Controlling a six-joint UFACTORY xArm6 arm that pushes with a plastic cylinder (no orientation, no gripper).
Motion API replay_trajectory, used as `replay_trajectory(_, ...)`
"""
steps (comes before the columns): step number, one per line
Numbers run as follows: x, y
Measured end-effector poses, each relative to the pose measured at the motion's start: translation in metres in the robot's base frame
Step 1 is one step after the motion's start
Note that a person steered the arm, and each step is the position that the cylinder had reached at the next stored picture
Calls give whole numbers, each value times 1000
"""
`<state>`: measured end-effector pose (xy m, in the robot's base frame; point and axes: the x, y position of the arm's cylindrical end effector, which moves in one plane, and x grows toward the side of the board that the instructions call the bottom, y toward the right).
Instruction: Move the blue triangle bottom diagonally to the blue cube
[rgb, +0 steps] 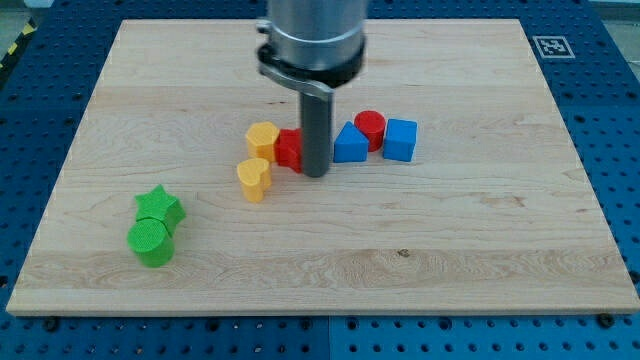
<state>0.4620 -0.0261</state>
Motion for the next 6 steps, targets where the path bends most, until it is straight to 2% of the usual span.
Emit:
replay_trajectory(1,-24,-15)
replay_trajectory(2,-33,-6)
replay_trajectory(3,-38,36)
replay_trajectory(6,-36,74)
